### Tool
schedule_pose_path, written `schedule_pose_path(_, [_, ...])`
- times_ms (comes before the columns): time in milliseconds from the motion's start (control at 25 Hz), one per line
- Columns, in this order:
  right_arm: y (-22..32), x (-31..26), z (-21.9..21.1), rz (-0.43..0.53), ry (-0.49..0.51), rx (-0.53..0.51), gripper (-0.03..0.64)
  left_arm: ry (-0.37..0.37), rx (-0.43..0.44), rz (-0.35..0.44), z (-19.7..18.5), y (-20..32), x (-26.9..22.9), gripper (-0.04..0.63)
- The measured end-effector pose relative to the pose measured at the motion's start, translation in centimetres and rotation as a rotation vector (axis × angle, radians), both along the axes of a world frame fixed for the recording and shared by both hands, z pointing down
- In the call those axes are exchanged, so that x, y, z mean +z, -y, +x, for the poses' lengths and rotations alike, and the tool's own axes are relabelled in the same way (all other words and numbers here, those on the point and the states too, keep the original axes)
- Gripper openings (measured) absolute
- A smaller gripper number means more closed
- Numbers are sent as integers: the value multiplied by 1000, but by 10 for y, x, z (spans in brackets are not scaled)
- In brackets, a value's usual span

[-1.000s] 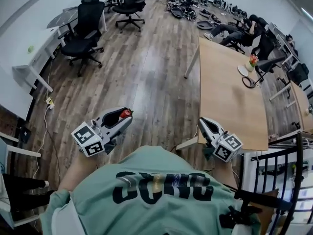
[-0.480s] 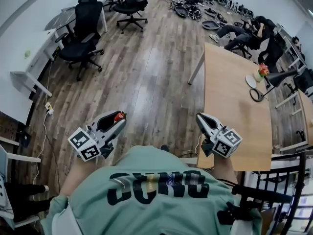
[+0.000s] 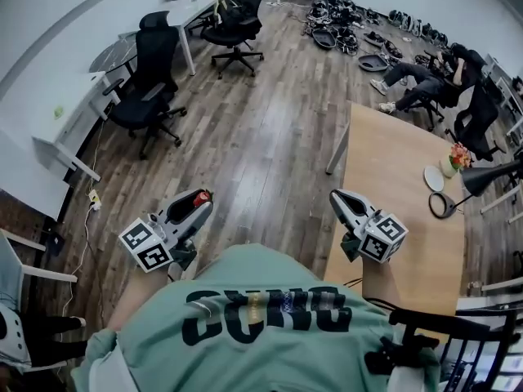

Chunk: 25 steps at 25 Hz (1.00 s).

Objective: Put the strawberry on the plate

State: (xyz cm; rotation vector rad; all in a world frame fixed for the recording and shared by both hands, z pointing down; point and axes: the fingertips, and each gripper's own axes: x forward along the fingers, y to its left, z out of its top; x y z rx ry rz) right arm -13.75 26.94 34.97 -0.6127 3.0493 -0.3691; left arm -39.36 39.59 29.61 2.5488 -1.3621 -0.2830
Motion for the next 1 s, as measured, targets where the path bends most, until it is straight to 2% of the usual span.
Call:
schedule_pose_path(120, [29,12,10,-24,1,2,5,14,0,-24,11,27,10,143])
schedule_pose_path(240, [49,24,9,-49,-8,-3,5,-3,-11,-45,6,49,21,143])
schedule_pose_path(560, [101,33,-42,-68,-71,9,5,-65,12,-67,-47,107,43,144])
schedule_pose_path(800, [143,13,-131,-48,-87,57,5,-64,71,-57,-141,167,41,143])
schedule_pose_path(1000, [177,1,-189,-28,-84,120,5,-25,138,-32,-207,215,34,143])
